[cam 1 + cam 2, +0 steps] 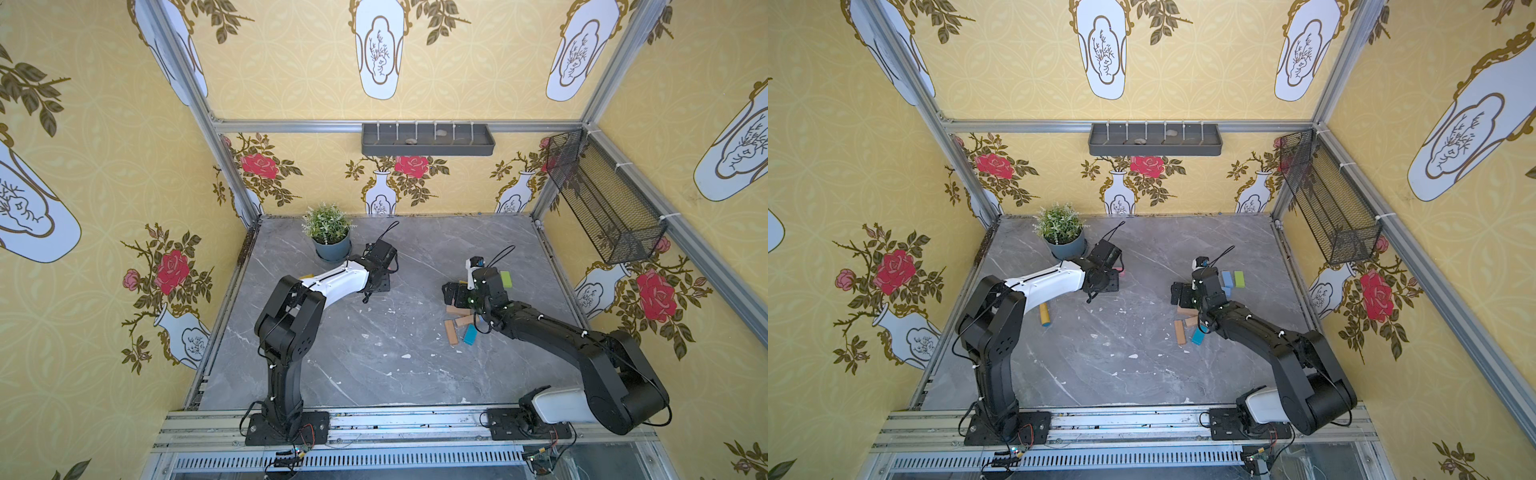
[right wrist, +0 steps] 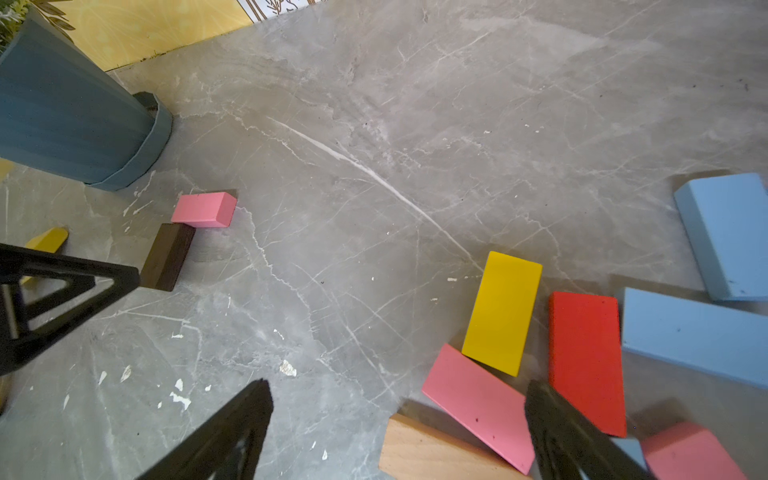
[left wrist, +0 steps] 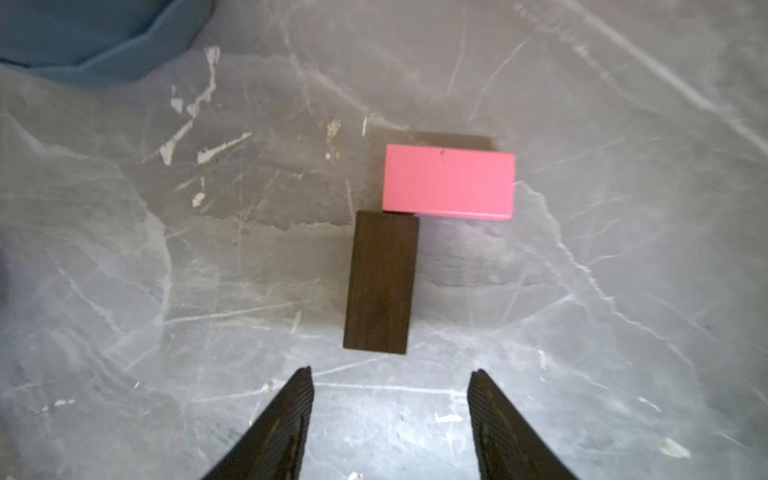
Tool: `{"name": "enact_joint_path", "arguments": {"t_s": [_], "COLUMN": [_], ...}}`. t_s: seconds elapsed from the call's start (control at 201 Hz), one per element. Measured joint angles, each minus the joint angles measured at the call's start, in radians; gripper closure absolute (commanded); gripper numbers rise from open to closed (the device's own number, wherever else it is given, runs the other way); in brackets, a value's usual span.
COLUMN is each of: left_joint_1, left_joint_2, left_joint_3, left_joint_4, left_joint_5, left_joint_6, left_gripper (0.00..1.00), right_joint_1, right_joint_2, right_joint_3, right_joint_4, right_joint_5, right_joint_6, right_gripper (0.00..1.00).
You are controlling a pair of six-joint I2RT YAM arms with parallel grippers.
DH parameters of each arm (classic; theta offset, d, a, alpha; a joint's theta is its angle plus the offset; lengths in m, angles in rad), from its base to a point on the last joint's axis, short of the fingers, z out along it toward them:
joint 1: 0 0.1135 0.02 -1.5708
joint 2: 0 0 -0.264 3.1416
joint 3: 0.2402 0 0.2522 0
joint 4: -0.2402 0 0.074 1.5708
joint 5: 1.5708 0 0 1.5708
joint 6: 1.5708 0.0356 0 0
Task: Assemble the number 8 with building blocks
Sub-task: Assemble the building block at the center of the board, then pick up the building block from the center of the board.
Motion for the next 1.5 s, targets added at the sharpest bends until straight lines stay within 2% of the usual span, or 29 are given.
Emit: {"name": "enact_joint_path", "arguments": {"t_s": [0.338, 0.533, 0.786, 0.926, 1.08, 1.259, 1.503], "left_joint_1": [-0.026, -0.028, -0.028, -0.01, 0.019, 0.027, 0.032], "left_joint_2": [-0.235, -0.352, -0.396, -0.427, -0.417, -0.383, -0.415], "left_joint_3": [0.003, 0.054, 0.184, 0.111, 0.027, 0.026, -0.017], "left_joint_4": [-0.015, 0.021, 0.106, 0.174, 0.211, 0.214, 0.216], "left_joint_5": [-0.011, -0.006, 0.044, 0.08, 0.143, 0.177, 0.196], "left_joint_6": [0.057, 0.166, 0.354, 0.41, 0.407, 0.406, 0.394], "left_gripper": [0.16, 0.1, 0.07, 0.07, 0.06, 0.05, 0.05], "right_joint_1": [-0.008, -0.035, -0.074, -0.096, -0.103, -0.103, -0.091], "right_joint_2": [-0.016, 0.003, 0.087, 0.157, 0.241, 0.333, 0.421], "right_joint_3": [0.039, 0.171, 0.336, 0.4, 0.464, 0.525, 0.588], "right_joint_4": [-0.051, -0.19, -0.406, -0.5, -0.568, -0.61, -0.663], "right_joint_5": [0.001, 0.008, 0.025, 0.031, 0.032, 0.038, 0.069], "right_joint_6": [0.0, 0.022, 0.065, 0.076, 0.093, 0.101, 0.127], "right_gripper": [0.02, 0.03, 0.03, 0.02, 0.0, 0.1, 0.23]}}
